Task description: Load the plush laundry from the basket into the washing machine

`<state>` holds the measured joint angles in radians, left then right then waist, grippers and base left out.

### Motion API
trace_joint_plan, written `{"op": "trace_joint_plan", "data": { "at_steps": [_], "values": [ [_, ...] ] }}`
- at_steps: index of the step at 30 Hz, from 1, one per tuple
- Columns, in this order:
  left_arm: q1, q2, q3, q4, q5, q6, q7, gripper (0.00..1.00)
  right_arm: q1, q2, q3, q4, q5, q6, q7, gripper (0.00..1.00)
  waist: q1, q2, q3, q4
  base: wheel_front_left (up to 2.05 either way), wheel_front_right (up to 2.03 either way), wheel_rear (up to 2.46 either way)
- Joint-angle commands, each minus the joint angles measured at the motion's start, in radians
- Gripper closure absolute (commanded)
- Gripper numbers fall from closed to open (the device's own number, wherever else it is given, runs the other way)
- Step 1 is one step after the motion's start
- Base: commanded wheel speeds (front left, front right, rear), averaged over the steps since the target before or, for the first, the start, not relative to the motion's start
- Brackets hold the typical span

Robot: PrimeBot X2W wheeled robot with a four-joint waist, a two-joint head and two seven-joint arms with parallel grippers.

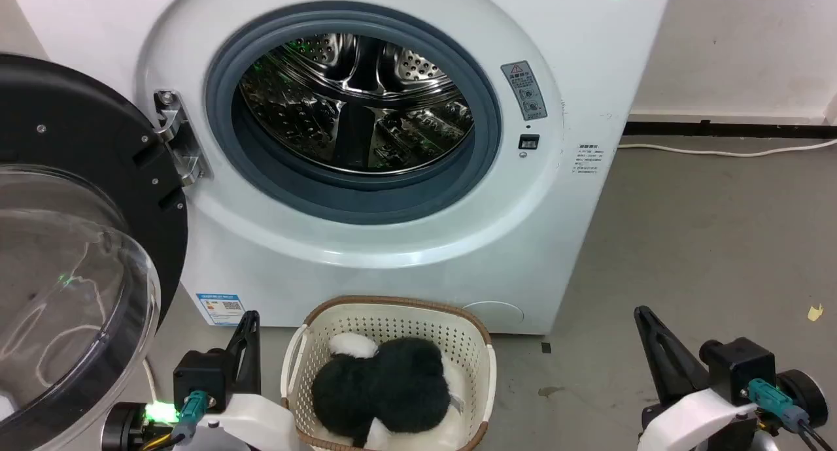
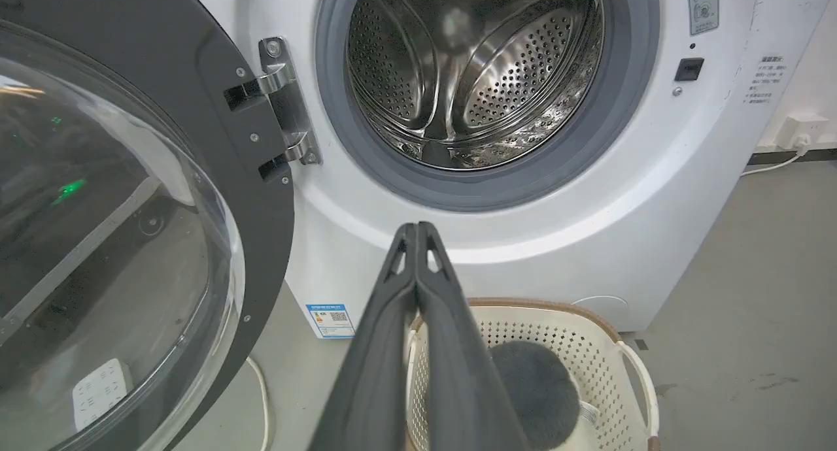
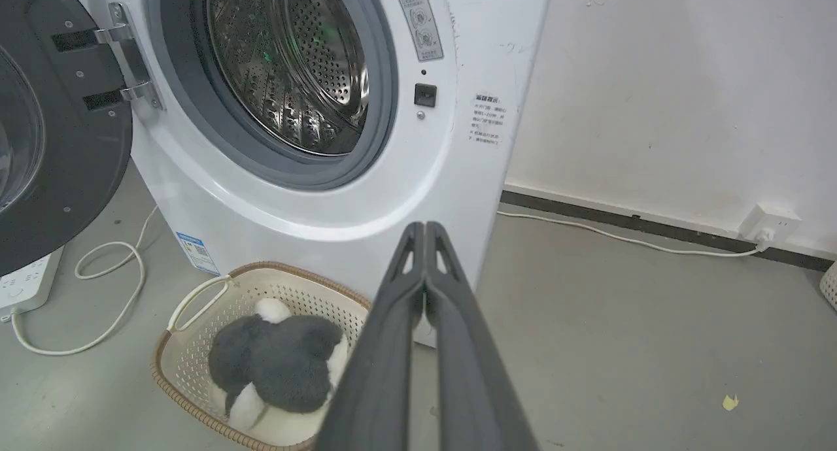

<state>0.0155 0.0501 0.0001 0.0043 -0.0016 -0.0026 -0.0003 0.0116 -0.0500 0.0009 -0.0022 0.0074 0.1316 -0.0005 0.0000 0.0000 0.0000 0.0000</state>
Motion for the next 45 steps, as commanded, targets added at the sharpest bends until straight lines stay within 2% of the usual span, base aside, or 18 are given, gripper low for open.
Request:
{"op": "trace_joint_plan", "data": {
  "at_steps": [1, 34, 35, 45],
  "values": [
    [-0.015, 0.000, 0.000, -0.004, 0.002, 0.003, 0.000, 1.00, -0.012, 0.000, -0.001, 0.002, -0.007, -0.001, 0.000, 1.00, 0.0000, 0.0000, 0.000, 0.000, 0.00, 0.00, 0.00],
    [-0.015, 0.000, 0.000, -0.004, 0.002, 0.003, 0.000, 1.00, -0.012, 0.000, -0.001, 0.002, -0.007, -0.001, 0.000, 1.00, 0.0000, 0.0000, 0.000, 0.000, 0.00, 0.00, 0.00],
    [0.000, 0.000, -0.001, 0.000, 0.000, 0.000, 0.000, 0.00, 0.000, 0.000, -0.001, 0.000, 0.000, 0.000, 0.000, 0.00, 0.0000, 0.0000, 0.000, 0.000, 0.00, 0.00, 0.00],
    [0.001, 0.000, -0.005, -0.001, -0.002, 0.001, -0.008, 0.00, 0.003, 0.000, -0.002, 0.000, 0.011, 0.000, -0.008, 0.00, 0.0000, 0.0000, 0.000, -0.001, 0.00, 0.00, 0.00]
  ]
}}
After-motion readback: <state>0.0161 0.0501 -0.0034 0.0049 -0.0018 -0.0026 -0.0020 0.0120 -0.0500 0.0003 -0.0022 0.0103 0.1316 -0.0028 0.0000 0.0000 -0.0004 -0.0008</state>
